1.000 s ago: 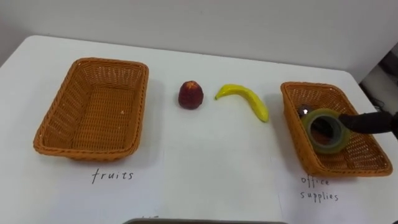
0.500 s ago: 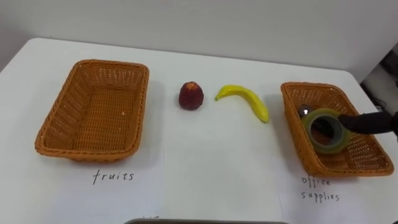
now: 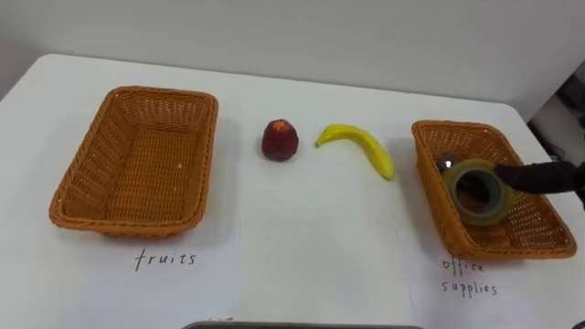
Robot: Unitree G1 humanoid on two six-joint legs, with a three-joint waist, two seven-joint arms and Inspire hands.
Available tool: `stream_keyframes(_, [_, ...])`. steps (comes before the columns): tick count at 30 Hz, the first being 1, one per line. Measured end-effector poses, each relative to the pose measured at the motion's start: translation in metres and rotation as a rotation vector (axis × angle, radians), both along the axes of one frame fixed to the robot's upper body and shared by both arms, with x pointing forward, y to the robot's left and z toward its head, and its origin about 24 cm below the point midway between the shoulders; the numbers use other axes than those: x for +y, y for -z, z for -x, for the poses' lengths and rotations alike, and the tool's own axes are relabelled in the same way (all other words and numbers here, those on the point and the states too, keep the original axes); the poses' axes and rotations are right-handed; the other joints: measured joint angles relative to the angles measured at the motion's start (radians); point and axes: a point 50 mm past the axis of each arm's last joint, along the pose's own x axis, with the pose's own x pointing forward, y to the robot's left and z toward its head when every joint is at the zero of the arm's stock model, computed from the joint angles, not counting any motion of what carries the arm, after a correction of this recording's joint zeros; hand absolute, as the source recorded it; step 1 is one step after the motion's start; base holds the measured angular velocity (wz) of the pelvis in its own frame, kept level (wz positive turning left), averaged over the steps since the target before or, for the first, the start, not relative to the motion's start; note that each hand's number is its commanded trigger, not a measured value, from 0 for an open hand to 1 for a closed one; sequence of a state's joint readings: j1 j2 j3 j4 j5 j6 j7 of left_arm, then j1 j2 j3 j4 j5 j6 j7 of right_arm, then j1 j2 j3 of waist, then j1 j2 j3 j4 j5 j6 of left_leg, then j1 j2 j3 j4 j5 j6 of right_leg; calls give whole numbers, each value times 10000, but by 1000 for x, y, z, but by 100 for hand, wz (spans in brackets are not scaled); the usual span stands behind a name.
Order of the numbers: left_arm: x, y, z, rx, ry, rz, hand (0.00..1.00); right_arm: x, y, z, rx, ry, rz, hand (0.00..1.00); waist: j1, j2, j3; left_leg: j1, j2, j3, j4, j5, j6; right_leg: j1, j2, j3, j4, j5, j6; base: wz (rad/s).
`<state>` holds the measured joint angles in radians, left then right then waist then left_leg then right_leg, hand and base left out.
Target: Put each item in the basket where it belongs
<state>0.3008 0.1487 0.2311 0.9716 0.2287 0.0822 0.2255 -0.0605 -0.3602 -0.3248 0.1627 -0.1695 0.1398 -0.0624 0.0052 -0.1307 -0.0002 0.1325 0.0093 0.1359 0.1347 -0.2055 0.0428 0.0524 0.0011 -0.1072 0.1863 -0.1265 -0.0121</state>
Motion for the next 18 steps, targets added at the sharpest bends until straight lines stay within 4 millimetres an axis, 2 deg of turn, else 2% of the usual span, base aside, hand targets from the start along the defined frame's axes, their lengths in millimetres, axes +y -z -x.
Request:
stream_keyframes(5, [-1, 0, 0, 11, 0, 34, 0, 5, -12, -4, -675, -231, -294, 0, 11, -26, 21, -14, -6, -14, 0, 0, 0, -2, -3, -2, -9, -2, 2, 0])
stream_keyframes(10, [1, 0, -1, -18, 15, -29, 0, 19, -40, -18, -1987, -900, -516, 0, 82, -21, 25, -51, -9, -38, 3, 2, 0, -9, -3, -41, -48, -3, 3, 0])
stream_keyframes(16, [1, 0, 0, 37, 31, -17, 0, 26, -42, -24, -2242, -1296, -1042, 0, 329, -116, -10, -143, -12, -176, 21, 2, 2, -10, -55, -333, -71, -2, 4, 8])
stream_keyframes(18, [2, 0, 3, 173, 3, 50, 0, 30, -40, -25, -2202, -1471, -1210, 0, 450, -103, 3, -169, -5, -208, 30, 2, 1, -11, -51, -379, -97, -1, 2, 7])
